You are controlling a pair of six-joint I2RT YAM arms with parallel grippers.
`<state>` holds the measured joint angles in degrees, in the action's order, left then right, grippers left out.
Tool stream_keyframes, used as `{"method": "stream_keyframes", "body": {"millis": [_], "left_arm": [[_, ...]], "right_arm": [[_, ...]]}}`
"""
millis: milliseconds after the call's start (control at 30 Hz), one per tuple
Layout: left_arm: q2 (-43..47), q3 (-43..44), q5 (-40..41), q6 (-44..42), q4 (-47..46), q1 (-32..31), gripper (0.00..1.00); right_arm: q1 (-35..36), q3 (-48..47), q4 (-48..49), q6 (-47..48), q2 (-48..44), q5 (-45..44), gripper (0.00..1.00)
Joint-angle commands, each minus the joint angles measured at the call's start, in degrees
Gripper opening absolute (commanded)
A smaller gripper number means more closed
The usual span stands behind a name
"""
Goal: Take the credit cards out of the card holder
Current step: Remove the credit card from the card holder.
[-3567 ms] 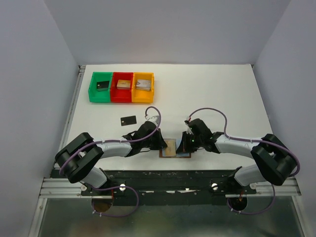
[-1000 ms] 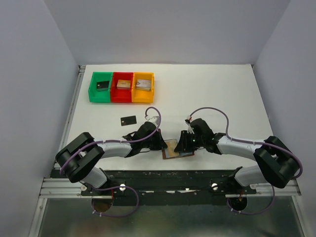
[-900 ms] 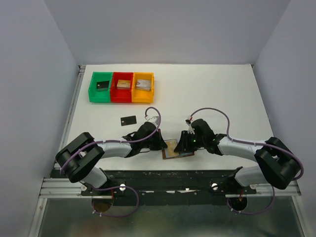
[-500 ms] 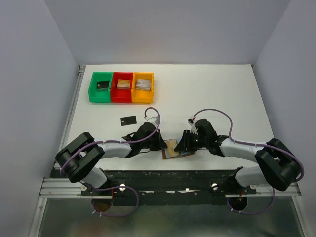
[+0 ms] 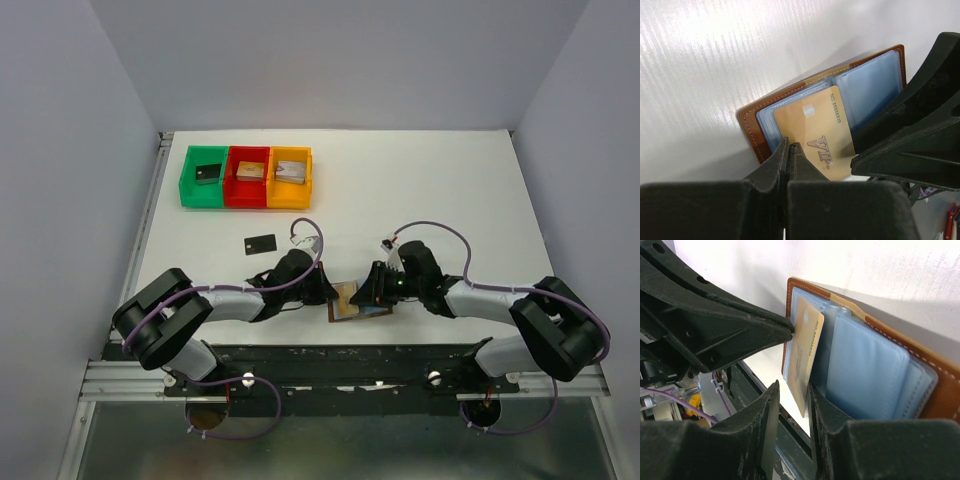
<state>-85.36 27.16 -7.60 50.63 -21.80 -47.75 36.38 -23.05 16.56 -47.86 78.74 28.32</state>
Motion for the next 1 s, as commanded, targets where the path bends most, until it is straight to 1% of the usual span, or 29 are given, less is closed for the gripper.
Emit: {"method": "stream_keyframes", "body": {"millis": [0, 367, 667, 700, 833, 967], "left_arm": [[-1.30, -2.02, -1.28, -0.62, 0.80, -0.24, 0.00], [-1.39, -3.07, -3.13, 0.08, -3.07, -0.24, 0.00], [0.72, -3.25, -3.22, 0.26, -2.72, -0.33, 0.00], [1.16, -3.25, -3.22, 0.17, -2.28, -0.33, 0.01], [3.01, -2.46, -2.95, -0.62, -0.26, -0.33, 0.10], [4.06, -1.49, -2.69, -1.24, 1.32, -0.24, 0.14]], "right_arm": [[0.09, -0.42, 5.42, -1.45, 1.41, 3.68, 0.36], [0.01, -2.09, 4.01, -1.10, 3.96, 3.33, 0.38], [0.18, -3.05, 2.78, -2.59, 4.93, 0.16, 0.37], [0.09, -3.40, 2.61, -2.68, 5.02, 0.07, 0.37], [0.09, -3.76, 2.43, -2.59, 5.28, 0.16, 0.37], [0.09, -3.67, 2.25, -2.51, 5.55, 0.07, 0.37]]}}
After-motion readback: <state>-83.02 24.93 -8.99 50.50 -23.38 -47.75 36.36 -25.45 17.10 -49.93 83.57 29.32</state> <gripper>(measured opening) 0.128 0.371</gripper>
